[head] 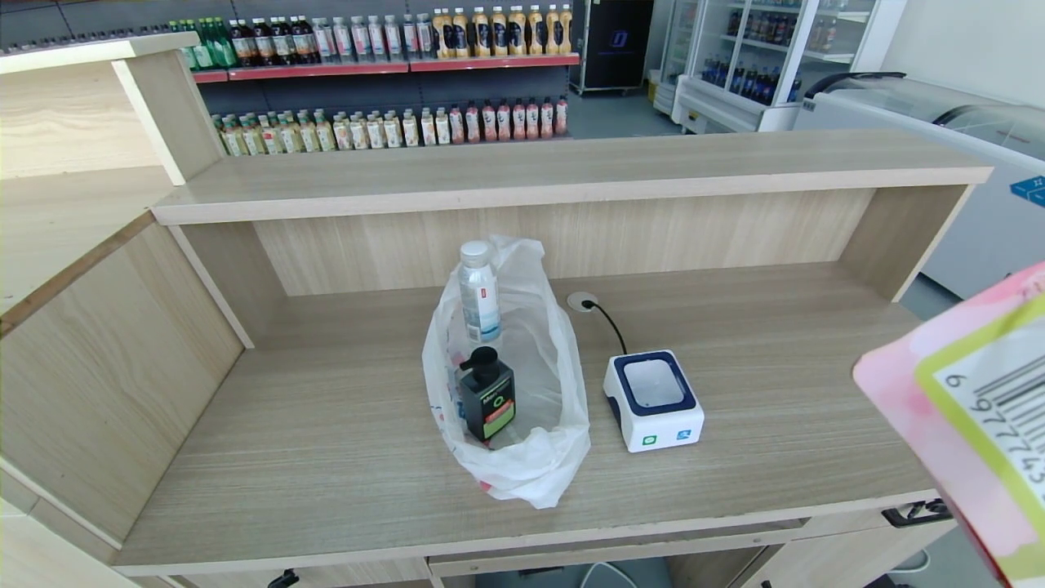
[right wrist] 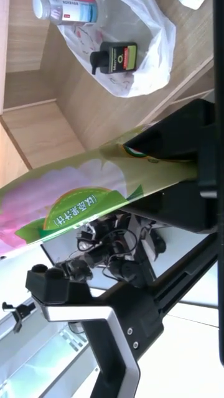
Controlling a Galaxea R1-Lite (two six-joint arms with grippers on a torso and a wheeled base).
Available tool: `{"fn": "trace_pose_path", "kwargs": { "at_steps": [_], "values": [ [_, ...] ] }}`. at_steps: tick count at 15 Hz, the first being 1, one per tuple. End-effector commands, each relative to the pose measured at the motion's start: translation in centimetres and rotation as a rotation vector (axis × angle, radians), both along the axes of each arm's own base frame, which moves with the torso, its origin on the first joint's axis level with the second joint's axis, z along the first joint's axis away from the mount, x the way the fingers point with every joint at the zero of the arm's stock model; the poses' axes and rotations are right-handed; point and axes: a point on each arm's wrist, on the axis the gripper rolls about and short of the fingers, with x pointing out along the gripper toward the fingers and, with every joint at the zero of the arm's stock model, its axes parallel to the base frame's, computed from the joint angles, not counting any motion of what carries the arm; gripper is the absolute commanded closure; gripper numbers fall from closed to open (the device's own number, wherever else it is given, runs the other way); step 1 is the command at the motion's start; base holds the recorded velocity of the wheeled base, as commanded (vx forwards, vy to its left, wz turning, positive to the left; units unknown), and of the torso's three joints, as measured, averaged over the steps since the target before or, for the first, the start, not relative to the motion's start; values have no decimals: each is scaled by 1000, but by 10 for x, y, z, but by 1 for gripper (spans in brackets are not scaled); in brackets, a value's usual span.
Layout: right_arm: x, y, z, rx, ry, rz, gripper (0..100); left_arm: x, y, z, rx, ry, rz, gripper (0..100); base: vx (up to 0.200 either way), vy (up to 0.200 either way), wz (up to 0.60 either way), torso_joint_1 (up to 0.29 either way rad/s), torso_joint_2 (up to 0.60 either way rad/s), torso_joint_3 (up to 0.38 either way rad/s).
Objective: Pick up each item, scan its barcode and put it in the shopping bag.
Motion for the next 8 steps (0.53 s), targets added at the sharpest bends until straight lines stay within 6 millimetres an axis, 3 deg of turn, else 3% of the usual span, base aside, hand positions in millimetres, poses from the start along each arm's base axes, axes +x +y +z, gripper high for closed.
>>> {"fn": "trace_pose_path", "kwargs": {
  "at_steps": [1, 7, 8],
  "values": [
    [-3, 0, -2, 0, -1, 4, 100, 0, 0, 0, 0, 1, 0, 0, 0, 0, 0, 0, 0, 0],
    [2, 0, -3, 3, -2, -23, 100, 0, 0, 0, 0, 1, 0, 0, 0, 0, 0, 0, 0, 0],
    [16, -1, -8, 3, -24, -138, 100, 0, 0, 0, 0, 1, 0, 0, 0, 0, 0, 0, 0, 0]
  ]
}}
